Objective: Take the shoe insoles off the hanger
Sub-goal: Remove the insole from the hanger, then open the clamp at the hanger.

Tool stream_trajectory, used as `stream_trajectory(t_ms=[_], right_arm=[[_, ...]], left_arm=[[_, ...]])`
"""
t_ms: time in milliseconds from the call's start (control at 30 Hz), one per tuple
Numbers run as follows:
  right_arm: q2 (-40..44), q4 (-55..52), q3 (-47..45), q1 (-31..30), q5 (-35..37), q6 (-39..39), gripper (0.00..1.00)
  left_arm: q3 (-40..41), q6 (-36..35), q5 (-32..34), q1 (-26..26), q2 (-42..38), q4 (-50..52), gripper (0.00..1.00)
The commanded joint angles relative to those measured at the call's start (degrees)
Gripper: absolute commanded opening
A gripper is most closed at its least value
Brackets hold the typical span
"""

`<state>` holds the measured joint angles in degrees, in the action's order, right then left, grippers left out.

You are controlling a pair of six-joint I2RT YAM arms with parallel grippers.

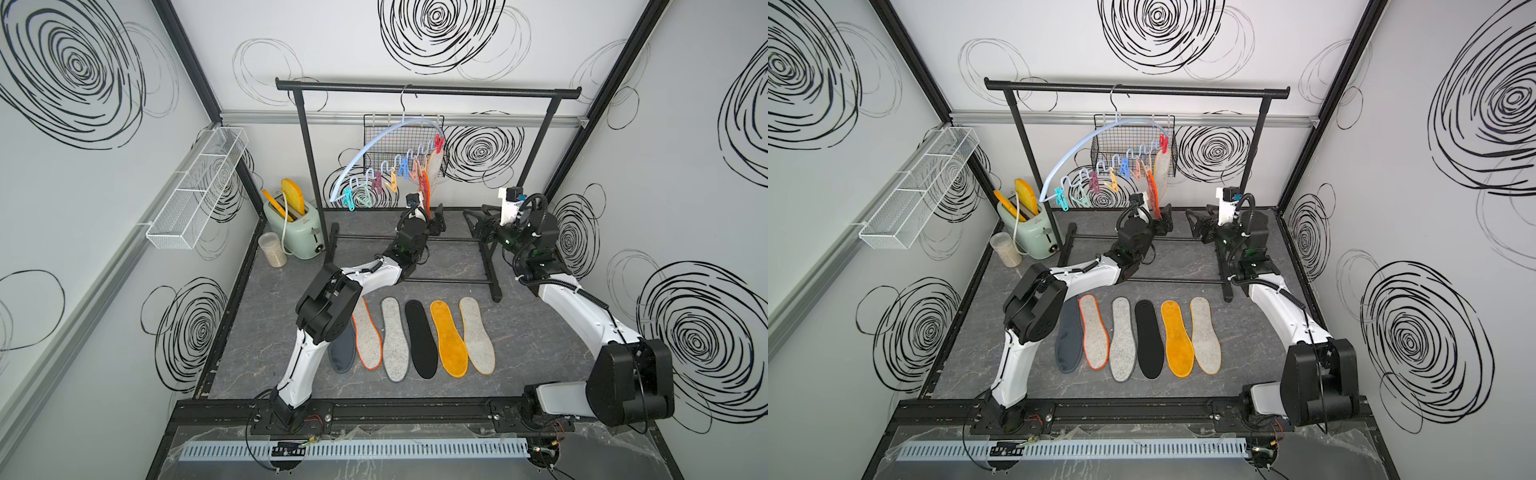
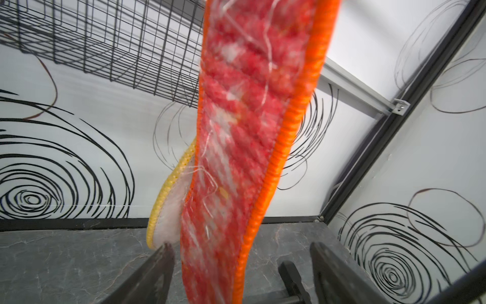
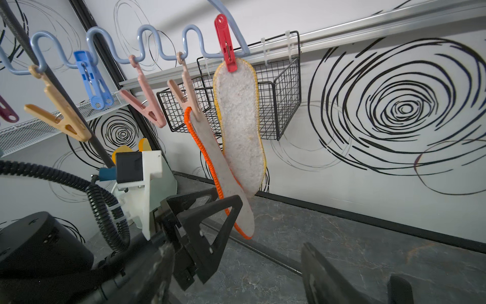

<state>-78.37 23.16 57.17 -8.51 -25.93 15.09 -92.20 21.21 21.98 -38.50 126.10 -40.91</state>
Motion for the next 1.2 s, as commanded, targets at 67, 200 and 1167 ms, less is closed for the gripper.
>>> stream_trajectory(t_ms=[67, 200, 1167], right_arm=[[-1.4, 2.1, 2.5, 0.8, -2.1, 1.3, 0.76], [-2.7, 2.4, 2.9, 0.7, -3.4, 2.0, 0.75], [-21.9, -5.4, 33.9, -9.9, 7.9, 5.3, 0.6]], left_arm=[[-3.3, -1.1, 5.3, 1.4, 2.2, -0.5, 0.71], [-0.1, -3.7, 5.8, 2.3, 0.4, -2.7, 0.48], [2.8, -27.2, 9.6, 0.0, -4.1, -4.1, 0.0]])
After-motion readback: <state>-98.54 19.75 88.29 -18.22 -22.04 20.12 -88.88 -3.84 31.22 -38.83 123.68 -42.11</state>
